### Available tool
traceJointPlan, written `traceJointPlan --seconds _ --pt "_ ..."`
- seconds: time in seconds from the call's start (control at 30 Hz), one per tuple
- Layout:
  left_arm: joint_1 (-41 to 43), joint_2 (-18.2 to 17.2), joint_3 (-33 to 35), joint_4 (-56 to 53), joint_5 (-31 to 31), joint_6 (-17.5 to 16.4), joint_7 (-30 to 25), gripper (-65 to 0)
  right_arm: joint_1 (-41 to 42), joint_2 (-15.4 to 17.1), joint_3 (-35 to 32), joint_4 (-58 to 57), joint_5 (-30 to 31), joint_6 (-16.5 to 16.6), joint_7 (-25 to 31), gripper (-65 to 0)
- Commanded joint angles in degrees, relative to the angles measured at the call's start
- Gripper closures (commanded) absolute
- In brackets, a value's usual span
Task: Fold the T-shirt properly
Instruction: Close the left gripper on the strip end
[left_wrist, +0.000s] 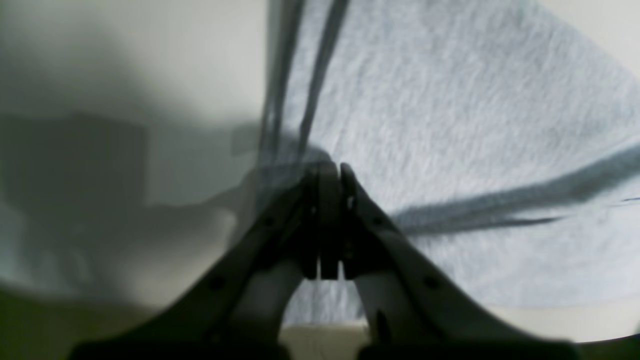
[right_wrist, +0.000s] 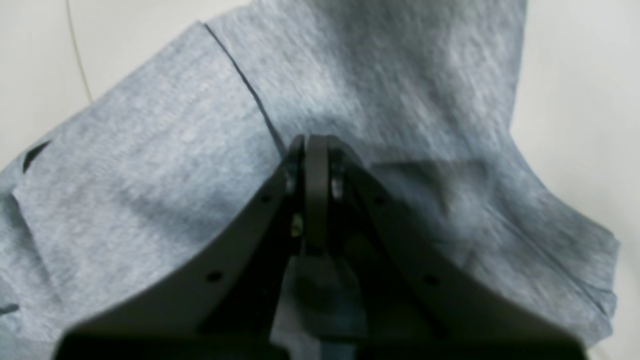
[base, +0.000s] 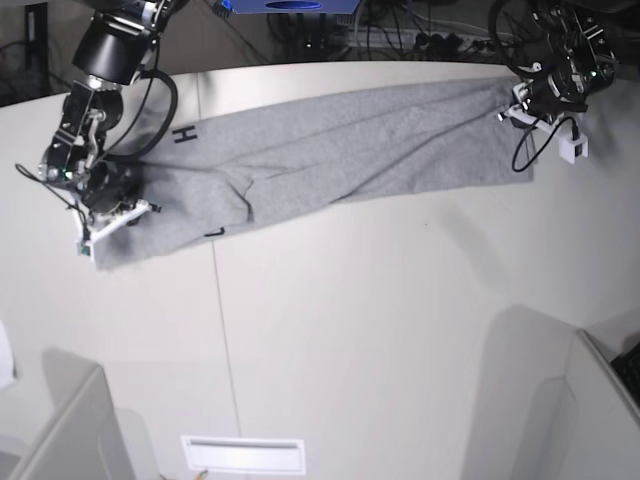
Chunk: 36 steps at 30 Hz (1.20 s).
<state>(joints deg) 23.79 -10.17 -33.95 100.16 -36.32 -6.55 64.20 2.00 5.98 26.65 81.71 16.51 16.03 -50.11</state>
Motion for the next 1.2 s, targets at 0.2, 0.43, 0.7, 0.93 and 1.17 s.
traceJointPlan --seconds 0.2,0.43,0.7,0.93,1.17 --pt "-8.7 -0.8 4.6 -11.7 5.5 0.1 -4.9 0.0 2.3 0.7 0.7 -4.8 0.4 0.3 3.6 0.0" --pt "-18.9 -0.7 5.0 -14.8 11.7 0.1 -4.5 0.0 2.3 0.9 0.8 -4.7 0.5 -8.3 6.2 0.0" --pt "-21.3 -0.9 4.4 -12.1 12.0 0.1 -1.6 0.0 0.1 -0.9 0.8 2.8 0.5 -12.5 6.6 0.0" --pt "-20.1 -0.6 1.9 1.2 11.9 0.1 2.1 0.0 -0.8 -1.9 0.2 14.9 0.8 -12.7 4.6 0.0" --pt "-19.4 -0.4 -11.2 9.4 -2.1 -0.2 8.6 0.0 -2.8 -3.3 0.2 23.1 0.8 -12.7 0.3 0.0"
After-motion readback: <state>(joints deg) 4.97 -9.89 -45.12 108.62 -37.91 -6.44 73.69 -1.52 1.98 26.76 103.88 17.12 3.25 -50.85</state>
